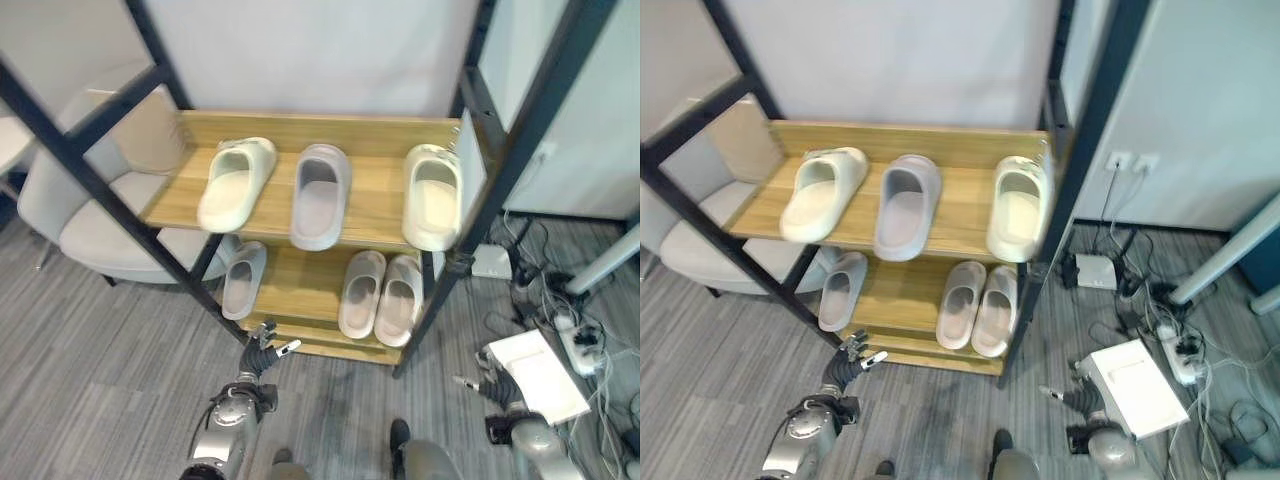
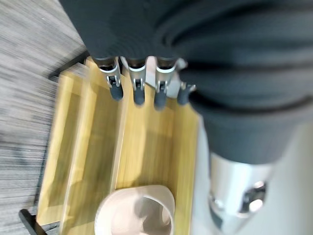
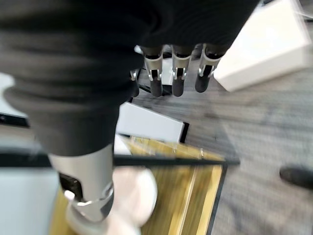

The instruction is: Arrange the slippers neatly on the shoe rack.

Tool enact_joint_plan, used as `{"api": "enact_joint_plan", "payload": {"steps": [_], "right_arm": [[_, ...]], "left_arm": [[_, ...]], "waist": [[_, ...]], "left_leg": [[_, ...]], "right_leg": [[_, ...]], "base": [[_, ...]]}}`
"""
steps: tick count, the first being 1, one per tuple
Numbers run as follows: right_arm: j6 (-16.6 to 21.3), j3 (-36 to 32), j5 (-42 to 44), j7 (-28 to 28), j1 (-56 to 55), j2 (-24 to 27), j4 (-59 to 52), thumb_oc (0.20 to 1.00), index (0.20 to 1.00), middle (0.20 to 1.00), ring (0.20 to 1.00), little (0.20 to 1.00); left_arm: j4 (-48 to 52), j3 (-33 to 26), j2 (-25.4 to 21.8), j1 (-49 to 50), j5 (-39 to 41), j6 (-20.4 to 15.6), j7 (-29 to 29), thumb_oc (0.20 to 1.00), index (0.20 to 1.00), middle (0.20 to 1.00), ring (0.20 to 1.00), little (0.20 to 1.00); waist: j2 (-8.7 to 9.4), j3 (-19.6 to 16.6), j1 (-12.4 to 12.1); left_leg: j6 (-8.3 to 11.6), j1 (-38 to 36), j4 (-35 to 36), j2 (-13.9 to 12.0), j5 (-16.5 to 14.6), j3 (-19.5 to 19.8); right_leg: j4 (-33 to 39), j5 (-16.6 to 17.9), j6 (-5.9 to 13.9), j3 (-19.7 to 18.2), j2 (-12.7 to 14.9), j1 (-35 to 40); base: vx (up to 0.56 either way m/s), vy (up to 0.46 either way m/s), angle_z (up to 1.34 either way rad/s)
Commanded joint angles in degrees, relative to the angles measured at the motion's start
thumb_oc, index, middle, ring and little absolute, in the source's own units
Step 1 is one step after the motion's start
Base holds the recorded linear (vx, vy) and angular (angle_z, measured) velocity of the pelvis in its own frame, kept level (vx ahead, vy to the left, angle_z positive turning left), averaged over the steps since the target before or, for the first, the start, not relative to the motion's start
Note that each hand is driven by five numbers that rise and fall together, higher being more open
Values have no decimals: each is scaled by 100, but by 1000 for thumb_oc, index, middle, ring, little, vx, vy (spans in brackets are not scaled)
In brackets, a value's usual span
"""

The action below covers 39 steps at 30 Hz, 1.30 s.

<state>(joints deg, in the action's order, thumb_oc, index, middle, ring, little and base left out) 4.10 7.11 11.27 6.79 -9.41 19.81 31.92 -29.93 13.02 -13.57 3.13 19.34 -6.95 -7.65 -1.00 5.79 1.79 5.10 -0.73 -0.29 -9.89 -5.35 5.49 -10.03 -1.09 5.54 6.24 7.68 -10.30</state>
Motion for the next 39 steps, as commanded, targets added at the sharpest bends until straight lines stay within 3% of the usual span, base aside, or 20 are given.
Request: {"api": "enact_joint_plan", "payload": {"steps": [1,5,9,10,11,16,19,35,36,39], "right_arm": [[210,80,2,-31,228,-44,-339,1000,1000,1000,1000,1000],[127,256,-118,-49,434,-175,-220,1000,1000,1000,1000,1000],[128,312,-137,-60,550,-183,-243,1000,1000,1000,1000,1000],[141,303,-158,-45,516,-211,-242,1000,1000,1000,1000,1000],[153,325,-144,-42,490,-210,-207,1000,1000,1000,1000,1000],[139,401,-180,-79,413,-160,-203,1000,1000,1000,1000,1000],[148,573,-786,-38,337,-37,-579,1000,1000,1000,1000,1000],[136,994,-1169,-61,507,-70,-808,1000,1000,1000,1000,1000],[154,970,-1104,-73,510,-45,-785,1000,1000,1000,1000,1000],[176,941,-1019,-57,534,-28,-745,1000,1000,1000,1000,1000]], "left_arm": [[352,-135,-288,121,-10,-228,105,1000,1000,1000,1000,1000],[341,-106,-395,108,-85,-207,181,1000,1000,1000,1000,1000],[397,-158,-526,128,-116,-170,261,1000,1000,1000,1000,1000],[450,-204,-534,243,-126,-147,290,1000,1000,1000,1000,1000],[480,-212,-515,275,-127,-147,308,1000,1000,1000,1000,1000],[366,-254,-405,400,-28,-143,293,1000,1000,1000,1000,1000],[427,-120,-364,385,-133,-123,319,1000,1000,1000,1000,1000],[347,105,-338,212,-252,-127,221,1000,1000,1000,1000,1000],[362,15,-365,212,-152,-173,149,1000,1000,1000,1000,1000],[341,-45,-381,161,-59,-165,122,1000,1000,1000,1000,1000]], "waist": [[199,81,-71],[277,264,-187],[211,329,-285],[230,277,-416],[256,237,-426],[356,97,-425],[383,38,-376],[304,-13,-440],[286,74,-414],[333,188,-412]], "left_leg": [[-74,-238,464,343,436,-164],[-228,-142,406,587,317,-448],[-332,95,312,631,387,-676],[-349,138,332,682,423,-761],[-362,133,355,727,447,-735],[-348,-70,457,681,442,-819],[-336,-177,517,640,440,-733],[-317,-317,529,595,401,-591],[-274,-225,310,509,387,-559],[-147,132,-295,447,364,-473]], "right_leg": [[1011,225,397,-72,561,1093],[1103,735,598,-39,885,759],[670,355,434,162,703,767],[656,169,376,502,605,893],[779,131,380,543,559,992],[1179,238,395,418,511,1254],[1332,216,385,485,466,1410],[1194,28,379,425,438,1537],[1035,-135,268,228,331,1444],[978,-310,96,179,199,1426]], "base": [[-110,315,-4],[-169,210,-39],[-174,123,-43],[-74,61,-37],[-30,13,-31],[61,-66,-34],[51,-69,4],[29,-46,5],[10,-138,2],[-29,-140,6]]}}
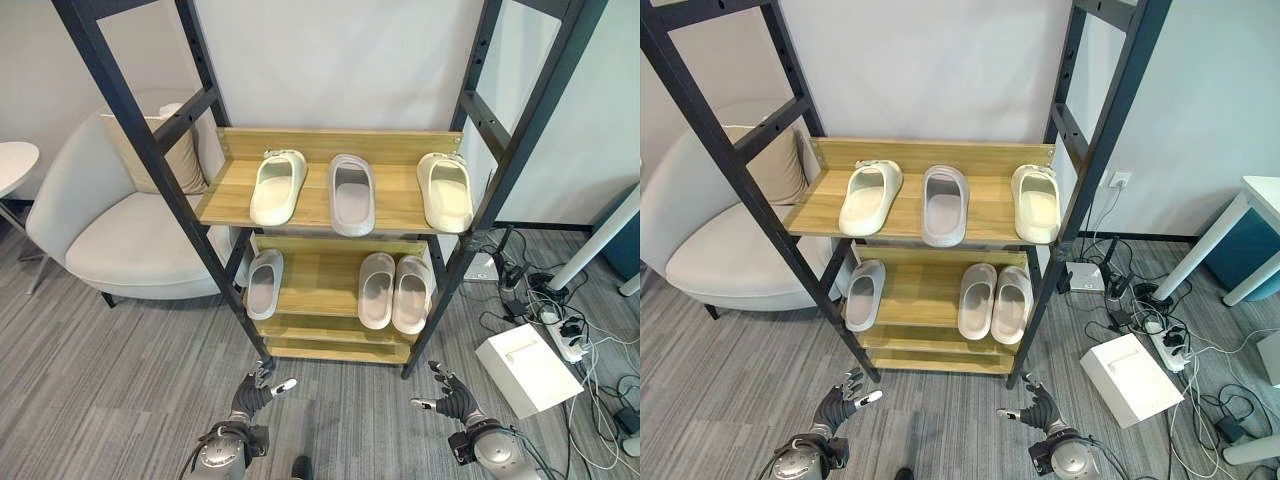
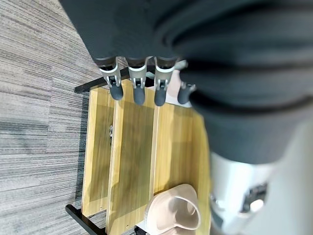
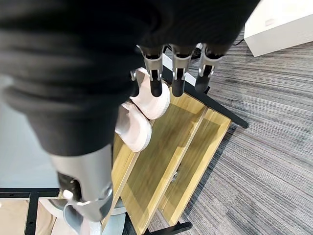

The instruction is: Arrange the slippers neatly on the shoe rack.

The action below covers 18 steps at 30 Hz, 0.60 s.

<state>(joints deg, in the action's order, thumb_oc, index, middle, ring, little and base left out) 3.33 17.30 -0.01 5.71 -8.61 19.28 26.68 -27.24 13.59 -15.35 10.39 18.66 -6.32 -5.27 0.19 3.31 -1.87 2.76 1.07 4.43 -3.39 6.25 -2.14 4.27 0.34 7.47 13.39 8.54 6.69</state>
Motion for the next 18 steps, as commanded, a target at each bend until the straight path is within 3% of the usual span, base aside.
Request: {"api": "enact_joint_plan", "payload": {"steps": [1,2,3,6,8,12,14,16,18], "right_arm": [[270,-93,181,69,452,64,-243,1000,1000,1000,1000,1000],[326,-134,304,127,484,142,-244,1000,1000,1000,1000,1000],[306,-185,324,127,452,178,-213,1000,1000,1000,1000,1000],[235,-342,398,277,389,212,-133,1000,1000,1000,1000,1000],[251,-360,416,233,338,151,-86,1000,1000,1000,1000,1000],[220,-448,479,202,314,12,11,1000,1000,1000,1000,1000],[166,-376,447,139,351,-70,76,1000,1000,1000,1000,1000],[157,-336,421,129,359,-131,74,1000,1000,1000,1000,1000],[160,-304,408,144,427,-149,56,1000,1000,1000,1000,1000]], "left_arm": [[74,-87,-215,-643,40,-244,-148,1000,1000,1000,1000,1000],[40,-51,-214,-797,82,-286,-226,1000,1000,1000,1000,1000],[65,-53,-194,-815,76,-274,-209,1000,1000,1000,1000,1000],[131,-34,-203,-788,-10,-210,-240,1000,1000,1000,1000,1000],[157,-84,-192,-701,2,-235,-245,1000,1000,1000,1000,1000],[183,-85,-224,-584,-21,-197,-183,1000,1000,1000,1000,1000],[241,-102,-311,-538,-6,-161,-107,1000,1000,1000,1000,1000],[230,-125,-344,-519,-25,-141,-91,1000,1000,1000,1000,1000],[236,-127,-345,-536,-19,-146,-97,1000,1000,1000,1000,1000]], "waist": [[265,568,-88],[328,700,-118],[332,676,-100],[311,632,-151],[267,526,-137],[361,400,-73],[387,417,-111],[369,449,-104],[347,452,-86]], "left_leg": [[179,225,-1245,-167,-667,380],[275,631,-1566,-52,-552,679],[253,705,-1324,-114,-551,637],[229,1075,-469,-451,-79,148],[165,851,-136,-406,-36,228],[17,699,-300,-169,-264,89],[-111,545,-298,-90,-390,-90],[-163,370,-186,-67,-441,-174],[-161,175,-49,-42,-494,-244]], "right_leg": [[-462,-459,-173,-526,96,-253],[-436,-523,-225,-438,69,-220],[-391,-561,-205,-379,46,-157],[-195,-619,-132,-246,-21,85],[-275,-671,-62,-304,-29,81],[-581,-540,115,-453,274,-28],[-1151,-370,248,-549,401,-319],[-1455,-250,264,-603,394,-634],[-1126,-128,215,-390,418,-793]], "base": [[-73,-132,33],[-11,-76,62],[107,12,62],[175,102,30],[184,192,24],[171,223,-21],[100,211,-31],[62,92,-21],[93,11,-28]]}}
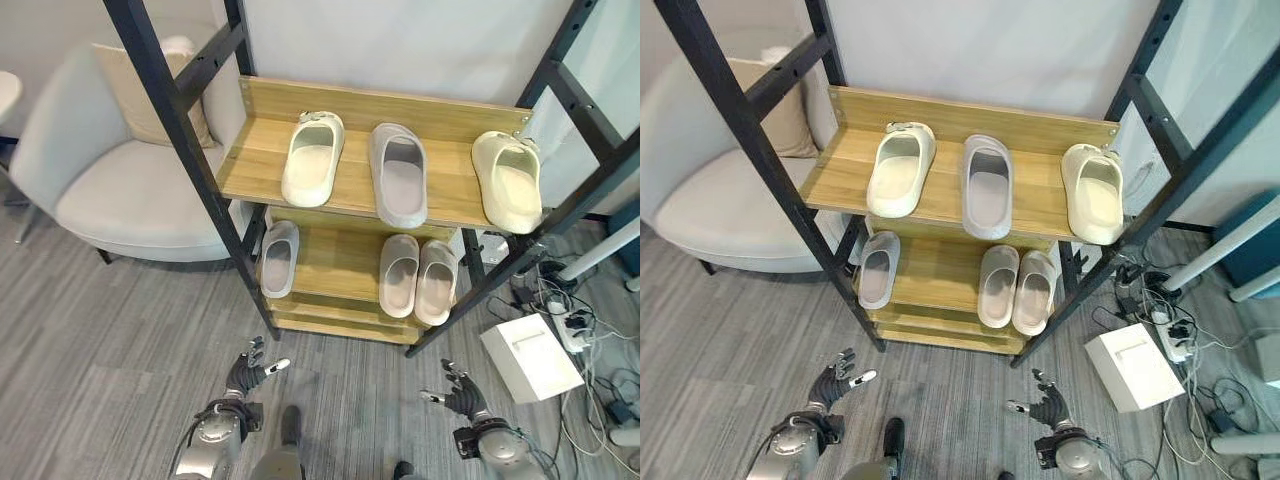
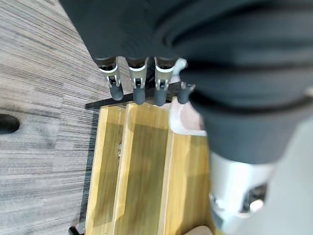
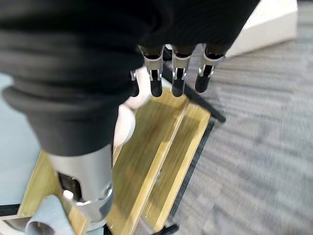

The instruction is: Arrange the slippers neatly on the shoe rack.

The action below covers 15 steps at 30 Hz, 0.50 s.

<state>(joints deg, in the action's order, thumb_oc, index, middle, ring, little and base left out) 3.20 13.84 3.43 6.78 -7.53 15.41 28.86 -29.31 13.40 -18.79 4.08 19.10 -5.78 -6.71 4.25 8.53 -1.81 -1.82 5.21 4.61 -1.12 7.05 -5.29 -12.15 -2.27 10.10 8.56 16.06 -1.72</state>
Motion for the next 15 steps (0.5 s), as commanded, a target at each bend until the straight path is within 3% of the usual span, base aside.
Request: {"api": "enact_joint_plan", "payload": {"steps": [1,2,4,11,15], "right_arm": [[158,112,6,107,454,294,-70,1000,1000,1000,1000,1000],[158,106,53,64,354,271,-149,1000,1000,1000,1000,1000],[151,140,41,31,323,264,-151,1000,1000,1000,1000,1000],[196,222,27,-39,199,307,-264,1000,1000,1000,1000,1000],[229,390,-526,-95,188,526,-764,1000,1000,1000,1000,1000]], "left_arm": [[415,-75,-40,34,-78,-184,13,1000,1000,1000,1000,1000],[444,-101,-63,53,-83,-225,49,1000,1000,1000,1000,1000],[428,-100,-31,73,-77,-230,69,1000,1000,1000,1000,1000],[373,-64,112,185,-8,-198,112,1000,1000,1000,1000,1000],[437,9,132,220,-92,-181,174,1000,1000,1000,1000,1000]], "waist": [[-77,-2,-60],[-40,5,4],[-23,-6,12],[-49,-204,24],[-72,-235,16]], "left_leg": [[307,-307,-48,-291,-619,36],[298,-306,-129,-220,-634,125],[299,-354,-127,-218,-642,129],[378,-714,27,-340,-700,196],[398,-796,39,-367,-736,269]], "right_leg": [[885,147,-93,262,-374,54],[1156,188,-65,12,-427,130],[1229,204,-83,-71,-462,177],[1637,171,-159,-9,-631,627],[1659,85,-187,6,-674,759]], "base": [[106,-48,-23],[68,-44,-7],[70,-33,34],[106,-56,7],[53,-35,1]]}}
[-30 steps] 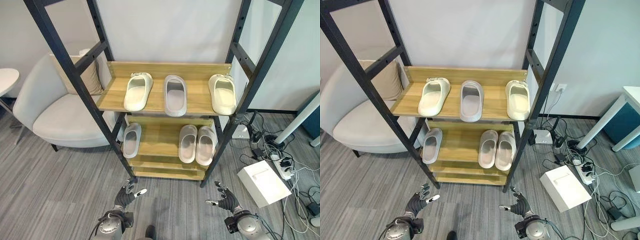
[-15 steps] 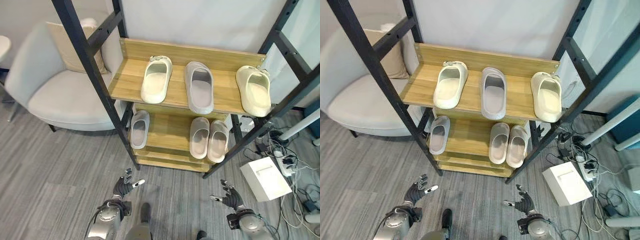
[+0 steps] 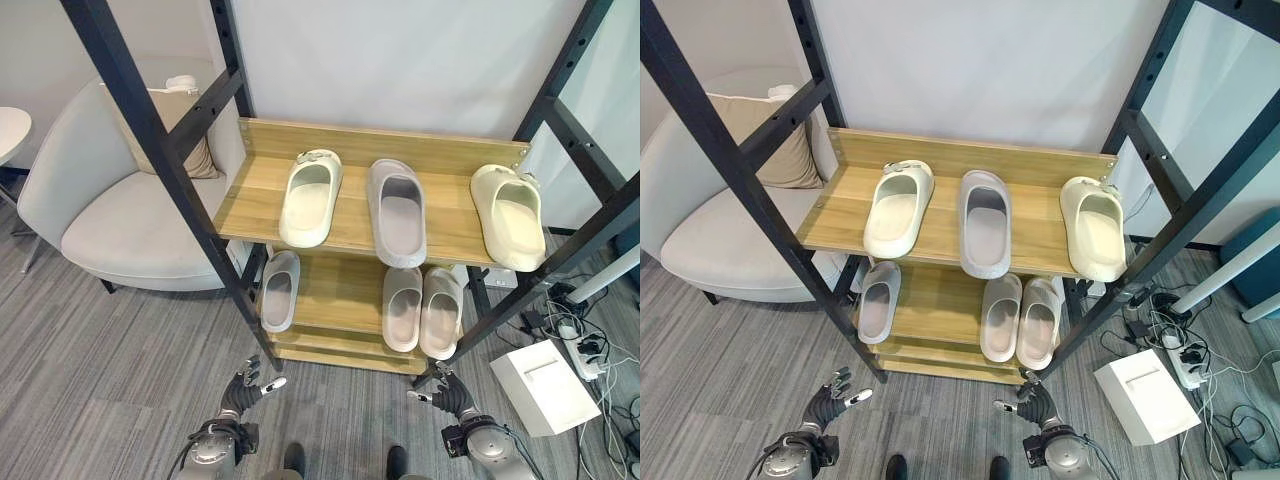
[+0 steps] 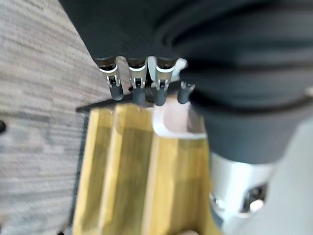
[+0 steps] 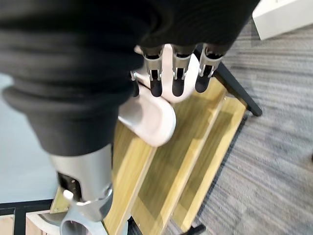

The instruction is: Arrange the slippers neatly on the shoe rack.

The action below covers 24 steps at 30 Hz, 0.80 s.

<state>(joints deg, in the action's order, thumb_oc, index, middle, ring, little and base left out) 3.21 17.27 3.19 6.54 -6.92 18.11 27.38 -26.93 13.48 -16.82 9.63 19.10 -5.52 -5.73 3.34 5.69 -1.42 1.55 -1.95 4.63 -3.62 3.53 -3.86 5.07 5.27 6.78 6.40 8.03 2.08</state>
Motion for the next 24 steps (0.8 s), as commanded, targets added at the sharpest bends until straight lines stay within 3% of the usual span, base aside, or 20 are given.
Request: {"api": "enact_joint_plan", "payload": {"steps": [1,8,10,14,20,22,24], "right_arm": [[355,96,-1053,-144,10,569,-1746,1000,1000,1000,1000,1000],[659,-240,-1189,-411,-621,1173,-4066,1000,1000,1000,1000,1000],[906,-516,-869,-457,-702,1406,-5004,1000,1000,1000,1000,1000],[1094,-922,-704,-288,-360,1682,-5710,1000,1000,1000,1000,1000],[1030,-1179,-1106,208,687,1794,-5429,1000,1000,1000,1000,1000],[827,-1034,-1427,501,1320,1706,-4948,1000,1000,1000,1000,1000],[382,-696,-2022,1018,2461,1536,-3935,1000,1000,1000,1000,1000]], "left_arm": [[265,39,-73,-333,-235,-254,73,1000,1000,1000,1000,1000],[177,85,-85,-329,-444,-343,-10,1000,1000,1000,1000,1000],[272,37,-139,-278,-461,-397,-44,1000,1000,1000,1000,1000],[321,42,-157,-251,-419,-451,-19,1000,1000,1000,1000,1000],[323,120,-119,-247,-322,-486,33,1000,1000,1000,1000,1000],[330,179,-100,-292,-249,-458,25,1000,1000,1000,1000,1000],[479,361,-120,-320,-144,-432,-13,1000,1000,1000,1000,1000]], "waist": [[-5,53,10],[-52,-4,128],[-70,-43,197],[-77,-124,252],[-62,-223,182],[-52,-247,102],[-1,-254,-111]], "left_leg": [[73,-109,37,-133,-392,148],[108,-144,37,-168,-416,114],[109,-155,36,-173,-425,87],[105,-155,37,-177,-434,37],[90,-144,37,-165,-457,39],[79,-141,37,-157,-457,65],[63,-115,37,-124,-462,145]], "right_leg": [[-71,-725,137,227,110,424],[-87,-761,149,208,92,421],[-106,-751,157,168,88,390],[-120,-737,170,120,84,366],[-142,-737,184,140,96,363],[-155,-737,181,164,109,375],[-161,-738,170,251,122,407]], "base": [[48,-38,-3],[3,-3,2],[-16,18,-9],[-6,24,-7],[5,9,-2],[6,16,1],[6,33,11]]}}
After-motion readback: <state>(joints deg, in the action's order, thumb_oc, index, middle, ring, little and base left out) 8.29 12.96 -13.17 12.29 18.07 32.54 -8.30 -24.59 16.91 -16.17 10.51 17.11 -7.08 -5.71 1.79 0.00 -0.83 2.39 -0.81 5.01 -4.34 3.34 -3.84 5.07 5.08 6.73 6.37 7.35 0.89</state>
